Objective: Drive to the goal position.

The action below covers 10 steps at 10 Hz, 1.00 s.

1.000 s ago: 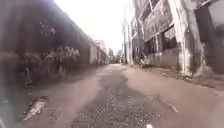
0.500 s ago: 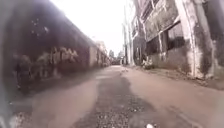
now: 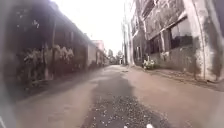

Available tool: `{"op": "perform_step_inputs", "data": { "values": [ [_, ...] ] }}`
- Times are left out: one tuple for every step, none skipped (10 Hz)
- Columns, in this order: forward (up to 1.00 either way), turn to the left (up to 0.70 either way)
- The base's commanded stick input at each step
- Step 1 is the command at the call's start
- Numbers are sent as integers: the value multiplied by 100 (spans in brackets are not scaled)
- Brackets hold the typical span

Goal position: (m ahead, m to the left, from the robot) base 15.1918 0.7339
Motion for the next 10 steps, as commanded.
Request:
{"op": "perform_step_inputs", "data": {
  "values": [
    [100, -3],
    [100, -13],
    [100, -8],
    [100, -3],
    [100, 0],
    [100, 0],
    [100, 0],
    [100, 0],
    [100, 0],
    [100, 0]
  ]
}}
